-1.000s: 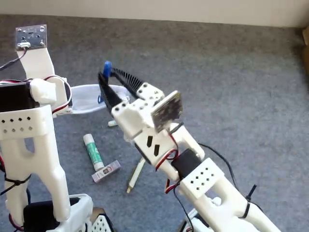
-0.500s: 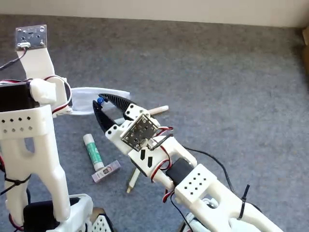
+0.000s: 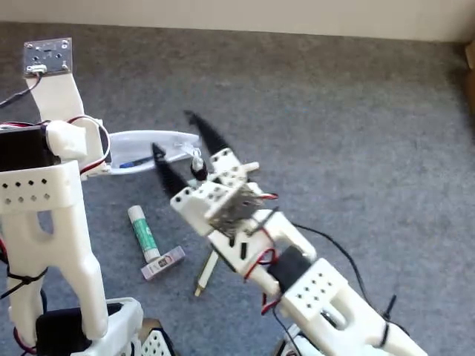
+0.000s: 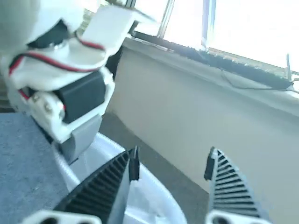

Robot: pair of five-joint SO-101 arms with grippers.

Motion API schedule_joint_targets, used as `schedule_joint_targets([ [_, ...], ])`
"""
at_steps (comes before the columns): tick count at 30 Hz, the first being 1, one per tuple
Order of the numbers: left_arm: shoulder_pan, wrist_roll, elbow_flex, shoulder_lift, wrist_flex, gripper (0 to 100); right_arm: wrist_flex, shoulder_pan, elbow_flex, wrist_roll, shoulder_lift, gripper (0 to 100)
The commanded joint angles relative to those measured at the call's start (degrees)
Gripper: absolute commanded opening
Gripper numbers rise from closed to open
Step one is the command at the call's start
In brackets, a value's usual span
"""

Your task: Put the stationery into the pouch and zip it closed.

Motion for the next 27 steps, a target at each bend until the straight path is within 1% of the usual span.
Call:
schedule_joint_targets([
  [1,0.0,-0.5,1.0,0.2,0.3,1,5.7,2.9,-0.7,0.7,-6.8,22.0],
  [3,0.0,-0.5,1.0,0.3,0.3,1,7.9,3.1,-0.7,0.1,-8.9,22.0],
  [7,-0.3,-0.5,1.0,0.2,0.3,1,11.2,7.3,-1.8,-6.2,-11.5,22.0],
  [10,-0.4,-0.5,1.0,0.2,0.3,1,19.3,11.9,-7.3,-10.2,-10.4,21.4],
  [15,-0.4,-0.5,1.0,0.2,0.3,1,33.0,18.1,-19.2,-19.5,-4.0,19.0],
  [18,-0.4,-0.5,1.0,0.2,0.3,1,39.4,19.2,-24.9,-23.5,1.3,19.0],
  [23,-0.5,-0.5,1.0,0.2,0.3,1,48.0,19.2,-32.5,-27.0,10.9,19.0],
  [27,-1.9,-0.4,1.0,0.2,-0.4,1,54.1,19.2,-38.4,-32.1,17.9,19.0],
])
